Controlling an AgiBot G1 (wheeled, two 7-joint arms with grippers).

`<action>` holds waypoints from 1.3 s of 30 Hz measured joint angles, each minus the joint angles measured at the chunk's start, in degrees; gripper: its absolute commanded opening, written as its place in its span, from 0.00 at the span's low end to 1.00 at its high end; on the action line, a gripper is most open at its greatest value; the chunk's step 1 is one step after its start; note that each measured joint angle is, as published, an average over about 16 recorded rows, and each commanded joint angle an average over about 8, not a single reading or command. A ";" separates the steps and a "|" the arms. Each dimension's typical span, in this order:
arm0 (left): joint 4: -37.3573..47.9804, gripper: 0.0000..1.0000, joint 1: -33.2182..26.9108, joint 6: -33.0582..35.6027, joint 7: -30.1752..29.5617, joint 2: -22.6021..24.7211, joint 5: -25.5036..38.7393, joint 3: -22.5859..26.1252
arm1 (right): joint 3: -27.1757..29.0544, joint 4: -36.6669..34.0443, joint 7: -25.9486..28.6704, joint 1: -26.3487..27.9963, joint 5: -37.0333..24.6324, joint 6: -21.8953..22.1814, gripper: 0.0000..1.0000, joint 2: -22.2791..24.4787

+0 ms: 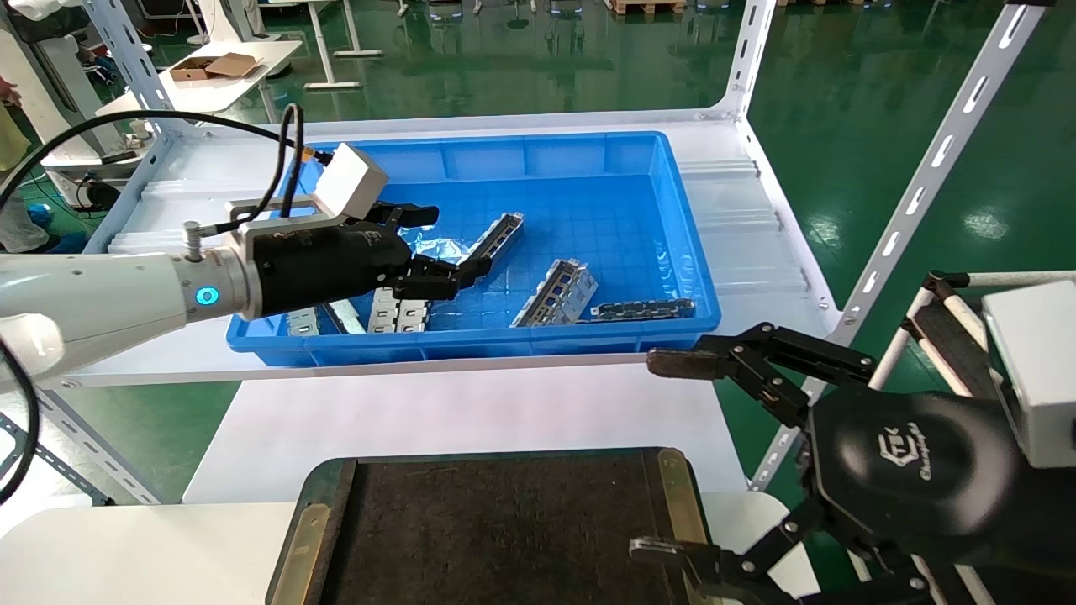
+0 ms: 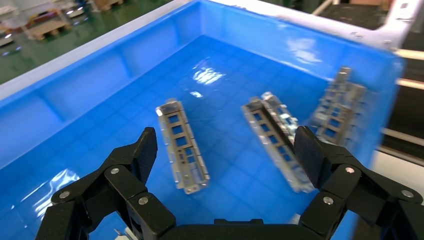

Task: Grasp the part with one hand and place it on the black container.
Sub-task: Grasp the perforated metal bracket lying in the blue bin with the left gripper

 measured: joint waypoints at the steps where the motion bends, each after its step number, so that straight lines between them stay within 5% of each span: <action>1: 1.39 1.00 -0.36 -0.86 0.50 0.74 0.08 -0.02 | 0.00 0.00 0.00 0.00 0.00 0.00 1.00 0.00; 21: 15.15 1.00 -1.84 -18.03 3.85 10.94 -1.03 -1.22 | -0.02 0.00 -0.01 0.00 0.01 0.01 1.00 0.01; 22: 15.25 0.98 -1.70 -18.82 3.83 11.13 -1.09 -1.27 | -0.02 0.00 -0.01 0.01 0.01 0.01 0.92 0.01; 29: 14.95 0.17 -0.53 -22.60 3.34 11.89 -1.58 -1.50 | -0.03 0.00 -0.01 0.01 0.02 0.01 0.05 0.01; 31: 14.65 0.02 -0.20 -23.04 3.11 11.99 -1.69 -1.51 | -0.03 0.00 -0.01 0.01 0.02 0.01 0.00 0.01; 39: 13.23 0.00 0.96 -23.17 2.08 12.20 -1.95 -1.24 | -0.04 0.00 -0.02 0.01 0.02 0.01 0.00 0.01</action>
